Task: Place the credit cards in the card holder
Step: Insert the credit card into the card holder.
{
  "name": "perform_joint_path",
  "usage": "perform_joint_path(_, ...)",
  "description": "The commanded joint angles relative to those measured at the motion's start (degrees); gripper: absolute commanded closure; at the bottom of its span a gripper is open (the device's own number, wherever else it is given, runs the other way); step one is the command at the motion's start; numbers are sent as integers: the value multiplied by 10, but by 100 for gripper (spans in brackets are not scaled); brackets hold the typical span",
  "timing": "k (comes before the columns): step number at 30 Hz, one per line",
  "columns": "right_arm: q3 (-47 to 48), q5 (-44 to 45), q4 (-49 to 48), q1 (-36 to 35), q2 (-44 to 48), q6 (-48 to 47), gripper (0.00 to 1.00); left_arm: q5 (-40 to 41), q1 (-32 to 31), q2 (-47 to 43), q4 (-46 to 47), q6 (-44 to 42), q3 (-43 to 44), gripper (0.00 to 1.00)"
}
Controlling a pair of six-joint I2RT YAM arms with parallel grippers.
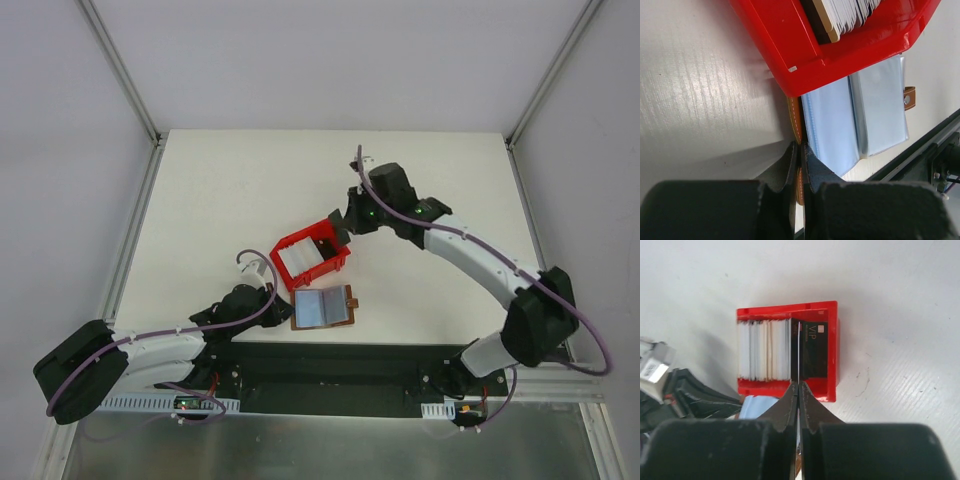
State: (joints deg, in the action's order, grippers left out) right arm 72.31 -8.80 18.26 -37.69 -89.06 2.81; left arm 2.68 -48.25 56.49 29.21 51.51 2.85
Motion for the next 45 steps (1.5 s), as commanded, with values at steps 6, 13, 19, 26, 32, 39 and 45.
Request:
perform_joint_path(6,-283,-46,-199,-29,225,193,100,-26,0,9,-28,-18,-7,100)
perform_joint_path(13,-433,19,-349,-130,235,309,100,10,-56,28,-21,13,-10,100)
perform_joint_path(19,-480,33,-417,-140,195,347,100,29,-75,34,-11,41,-24,100)
perform_joint_path(26,-529,57,-456,-162,194,392,100,50,-76,22,-20,63,-24,100)
perform_joint_path(32,-551,71,-457,-166,201,399,100,51,-76,29,-21,61,-24,100)
perform_joint_path(39,-575,104,-451,-165,221,410,100,52,-76,30,-23,60,-24,100)
perform_joint_path(45,-570,94,-432,-165,229,402,100,57,-76,34,-24,56,-24,100)
